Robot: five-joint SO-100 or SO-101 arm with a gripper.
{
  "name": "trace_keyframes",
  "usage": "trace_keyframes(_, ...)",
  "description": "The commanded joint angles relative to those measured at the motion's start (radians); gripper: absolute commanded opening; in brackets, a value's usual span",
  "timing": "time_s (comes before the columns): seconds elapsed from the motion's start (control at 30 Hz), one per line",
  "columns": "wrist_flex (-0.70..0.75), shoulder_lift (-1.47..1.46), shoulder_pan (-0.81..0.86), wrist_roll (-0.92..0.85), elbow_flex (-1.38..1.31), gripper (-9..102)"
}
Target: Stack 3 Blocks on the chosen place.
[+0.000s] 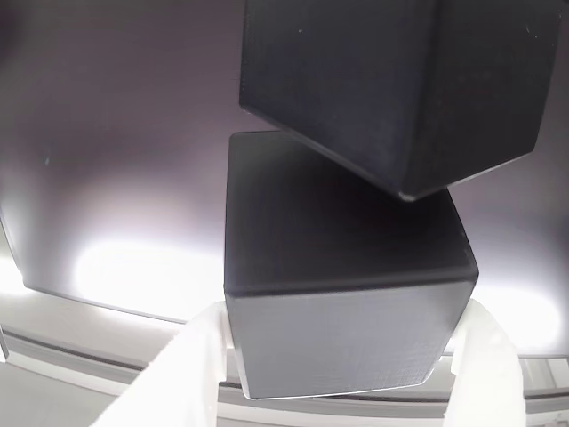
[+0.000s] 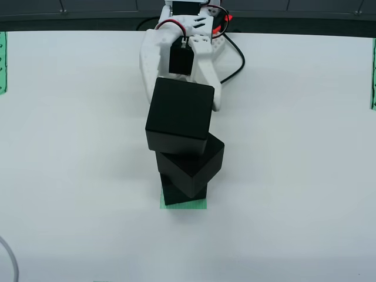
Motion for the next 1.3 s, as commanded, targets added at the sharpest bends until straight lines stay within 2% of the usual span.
trace_keyframes(0.0,-0.026,0.006,0.000,0.000,0.041,18)
trace_keyframes(1.27,-0.025,0.012,0.018,0.000,0.052,31)
